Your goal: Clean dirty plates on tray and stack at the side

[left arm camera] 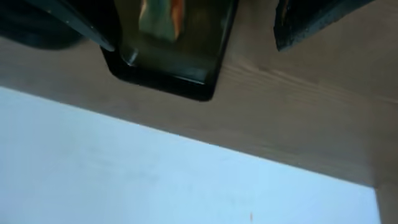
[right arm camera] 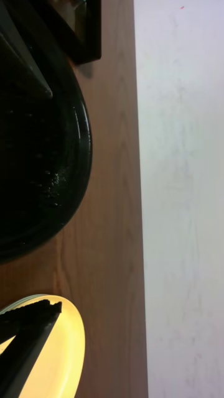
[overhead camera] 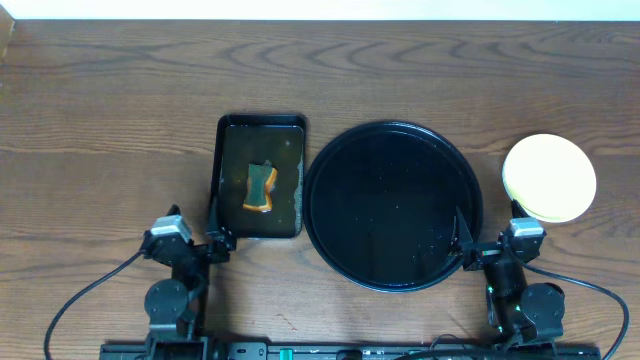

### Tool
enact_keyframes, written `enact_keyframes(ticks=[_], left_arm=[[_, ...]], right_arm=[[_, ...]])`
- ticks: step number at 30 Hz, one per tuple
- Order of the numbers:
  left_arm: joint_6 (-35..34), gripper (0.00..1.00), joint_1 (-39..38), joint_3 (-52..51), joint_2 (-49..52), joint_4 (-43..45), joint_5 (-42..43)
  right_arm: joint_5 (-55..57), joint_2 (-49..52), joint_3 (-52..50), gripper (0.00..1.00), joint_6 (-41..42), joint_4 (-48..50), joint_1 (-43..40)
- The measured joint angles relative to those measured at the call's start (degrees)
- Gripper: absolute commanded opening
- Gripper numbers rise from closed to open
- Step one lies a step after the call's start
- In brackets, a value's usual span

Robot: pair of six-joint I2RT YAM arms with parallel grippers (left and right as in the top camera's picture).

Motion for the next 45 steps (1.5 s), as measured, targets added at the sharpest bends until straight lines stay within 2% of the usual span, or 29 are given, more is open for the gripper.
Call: enact_keyframes(ticks=[45], left_arm=[[1.51, 0.79, 0.00, 0.37, -0.04, -0.98, 1.07]], right_arm=[[0.00, 0.02, 0.02, 0.99, 0.00, -0.02, 0.00]])
